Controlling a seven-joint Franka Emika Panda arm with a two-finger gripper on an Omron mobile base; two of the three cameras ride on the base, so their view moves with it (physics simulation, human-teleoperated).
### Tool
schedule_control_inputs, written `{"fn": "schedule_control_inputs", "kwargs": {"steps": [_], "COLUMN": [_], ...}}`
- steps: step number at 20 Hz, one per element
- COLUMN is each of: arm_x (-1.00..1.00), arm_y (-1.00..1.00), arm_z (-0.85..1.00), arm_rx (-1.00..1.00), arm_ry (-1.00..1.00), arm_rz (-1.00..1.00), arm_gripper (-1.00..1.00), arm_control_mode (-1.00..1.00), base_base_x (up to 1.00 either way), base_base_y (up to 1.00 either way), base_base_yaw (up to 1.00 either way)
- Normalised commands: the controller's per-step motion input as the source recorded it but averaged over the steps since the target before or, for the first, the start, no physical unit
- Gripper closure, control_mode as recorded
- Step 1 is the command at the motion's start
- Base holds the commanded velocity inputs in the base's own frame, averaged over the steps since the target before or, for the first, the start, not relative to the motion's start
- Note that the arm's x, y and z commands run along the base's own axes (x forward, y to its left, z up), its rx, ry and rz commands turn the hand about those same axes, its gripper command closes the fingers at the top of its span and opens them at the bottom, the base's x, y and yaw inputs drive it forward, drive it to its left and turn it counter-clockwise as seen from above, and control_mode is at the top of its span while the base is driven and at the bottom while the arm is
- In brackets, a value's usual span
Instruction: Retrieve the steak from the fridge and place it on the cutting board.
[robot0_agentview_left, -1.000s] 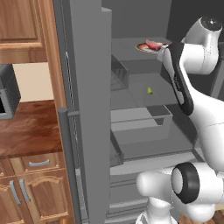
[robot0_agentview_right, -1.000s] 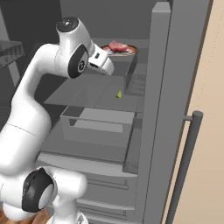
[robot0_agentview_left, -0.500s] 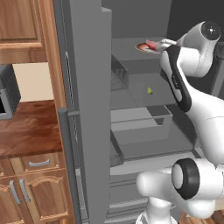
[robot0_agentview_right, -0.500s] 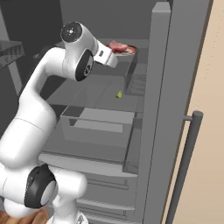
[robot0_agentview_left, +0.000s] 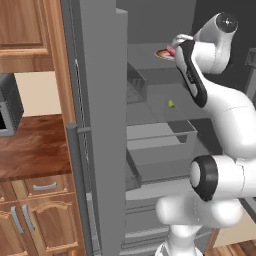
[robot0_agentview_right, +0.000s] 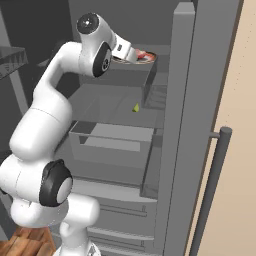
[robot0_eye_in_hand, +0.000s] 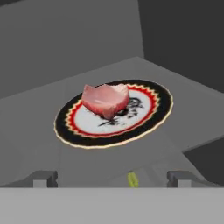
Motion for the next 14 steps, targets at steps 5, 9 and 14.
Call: {"fn": "schedule_control_inputs", "kwargs": {"steps": [5,9,14], "arm_x": [0.54,0.59,0.63], "arm_y": [-0.04,-0.08,-0.16], "arm_z": [-0.13,-0.05,-0.07], "arm_rx": [-0.10,-0.03,-0.02], "arm_ry": [-0.01,0.02,0.09], "arm_rz": [0.05,0.06,0.04], "arm_gripper": [-1.00,-1.00,-1.00], "arm_control_mode": [-1.00,-1.00,-1.00], "base_base_x": [0.00,0.00,0.00], "base_base_y": [0.00,0.00,0.00], "base_base_yaw": [0.00,0.00,0.00]}}
